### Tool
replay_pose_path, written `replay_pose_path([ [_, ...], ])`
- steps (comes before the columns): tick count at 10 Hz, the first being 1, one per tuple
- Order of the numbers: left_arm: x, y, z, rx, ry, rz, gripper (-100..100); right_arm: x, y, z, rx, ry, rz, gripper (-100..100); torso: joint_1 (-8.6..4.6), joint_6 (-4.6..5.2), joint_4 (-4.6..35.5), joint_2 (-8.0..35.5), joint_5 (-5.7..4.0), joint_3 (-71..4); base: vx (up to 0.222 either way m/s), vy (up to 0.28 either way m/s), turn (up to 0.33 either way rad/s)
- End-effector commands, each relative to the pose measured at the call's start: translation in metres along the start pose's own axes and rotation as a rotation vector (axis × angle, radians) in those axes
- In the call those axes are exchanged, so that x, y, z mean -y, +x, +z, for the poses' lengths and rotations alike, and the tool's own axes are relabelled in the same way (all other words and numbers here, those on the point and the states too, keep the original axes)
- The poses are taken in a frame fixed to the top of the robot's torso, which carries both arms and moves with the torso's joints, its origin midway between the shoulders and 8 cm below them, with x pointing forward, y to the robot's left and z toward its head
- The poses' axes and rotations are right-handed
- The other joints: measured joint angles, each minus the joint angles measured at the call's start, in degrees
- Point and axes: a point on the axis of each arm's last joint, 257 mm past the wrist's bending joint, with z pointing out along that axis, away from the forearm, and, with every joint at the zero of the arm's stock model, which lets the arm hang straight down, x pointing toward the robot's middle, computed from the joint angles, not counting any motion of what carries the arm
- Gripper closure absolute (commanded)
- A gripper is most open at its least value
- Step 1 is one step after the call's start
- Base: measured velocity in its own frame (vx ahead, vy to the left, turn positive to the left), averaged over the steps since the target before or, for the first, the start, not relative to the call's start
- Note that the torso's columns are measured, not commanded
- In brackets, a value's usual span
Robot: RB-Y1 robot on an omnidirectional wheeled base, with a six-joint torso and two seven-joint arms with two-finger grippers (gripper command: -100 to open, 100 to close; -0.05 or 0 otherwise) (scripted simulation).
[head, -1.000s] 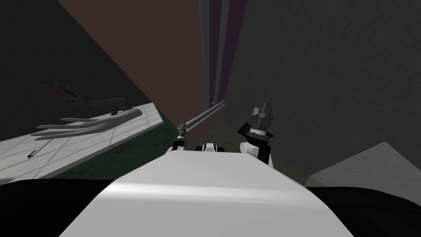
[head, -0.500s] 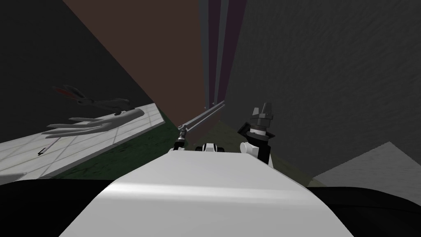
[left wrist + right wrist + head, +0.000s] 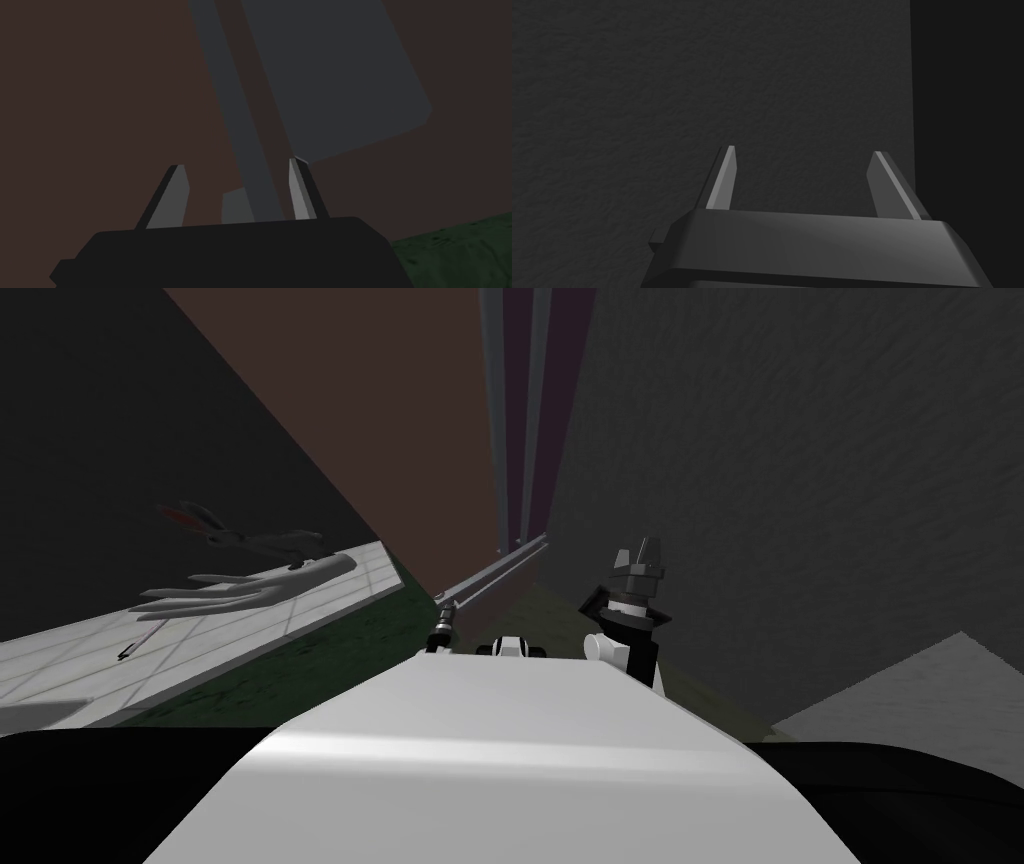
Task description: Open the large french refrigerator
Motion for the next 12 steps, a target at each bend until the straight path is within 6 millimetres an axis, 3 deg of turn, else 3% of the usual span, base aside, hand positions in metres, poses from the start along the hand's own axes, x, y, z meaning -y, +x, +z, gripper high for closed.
replay_pose_path([
  [1,-0.027,0.012,-0.014,-0.004,-0.077,-0.020,-100,0.000,0.000,0.000,0.000,0.000,0.000,0,-0.04,0.02,0.1,0.0,-0.09,0.0,-0.007,0.005,0.025],
  [2,-0.037,0.025,-0.019,-0.001,-0.106,-0.053,-100,0.000,0.000,0.000,0.000,0.000,0.000,0,-0.10,0.11,0.1,0.0,-0.07,0.0,-0.004,0.004,0.021],
  [4,-0.040,0.032,-0.020,0.000,-0.117,-0.071,-100,0.000,0.000,0.000,0.000,0.000,0.000,0,-0.16,0.11,0.1,0.0,-0.11,0.0,-0.006,0.000,0.022],
  [11,-0.043,0.043,-0.022,0.003,-0.130,-0.095,-100,0.000,0.000,0.000,0.000,0.000,0.000,0,-0.09,0.35,-0.2,-0.5,0.13,-0.2,-0.002,0.001,0.003],
  [12,-0.024,0.035,-0.012,0.015,-0.078,-0.092,-100,0.000,0.000,0.000,0.000,0.000,0.000,0,-0.09,0.37,-0.1,-0.5,0.13,-0.2,-0.012,0.001,0.017],
])
